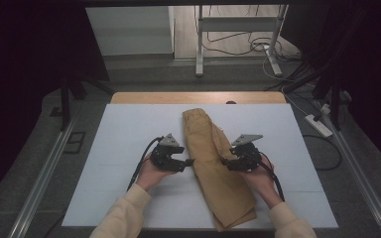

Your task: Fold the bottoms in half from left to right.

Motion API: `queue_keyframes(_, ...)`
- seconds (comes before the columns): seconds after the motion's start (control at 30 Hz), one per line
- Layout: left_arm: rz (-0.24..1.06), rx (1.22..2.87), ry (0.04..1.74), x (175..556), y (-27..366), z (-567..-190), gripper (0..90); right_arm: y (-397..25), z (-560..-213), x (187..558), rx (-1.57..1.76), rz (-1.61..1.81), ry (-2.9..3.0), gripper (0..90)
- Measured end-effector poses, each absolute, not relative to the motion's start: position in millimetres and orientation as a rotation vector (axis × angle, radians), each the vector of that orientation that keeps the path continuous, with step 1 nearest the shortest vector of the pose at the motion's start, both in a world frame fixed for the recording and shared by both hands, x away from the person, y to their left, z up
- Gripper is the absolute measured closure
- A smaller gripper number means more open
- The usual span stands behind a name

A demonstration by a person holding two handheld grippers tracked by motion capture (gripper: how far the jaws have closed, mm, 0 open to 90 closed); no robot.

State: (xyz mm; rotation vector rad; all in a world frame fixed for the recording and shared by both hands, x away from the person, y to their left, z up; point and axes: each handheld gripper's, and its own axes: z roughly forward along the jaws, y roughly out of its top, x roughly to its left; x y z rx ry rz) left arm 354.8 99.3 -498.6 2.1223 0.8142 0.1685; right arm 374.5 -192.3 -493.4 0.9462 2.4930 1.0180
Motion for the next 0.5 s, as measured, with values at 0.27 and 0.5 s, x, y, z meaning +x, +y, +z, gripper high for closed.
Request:
queue_keyframes(0.27, 0.172, 2.123, 0.807, 355, 99, -497, 32.9, -180, -495, 384, 0.92, 0.993, 2.514, 49.7)
queue_keyframes(0.5, 0.175, 2.118, 0.804, 354, 101, -496, 32.5, -183, -500, 387, 0.942, 0.95, 2.566, 82.5)
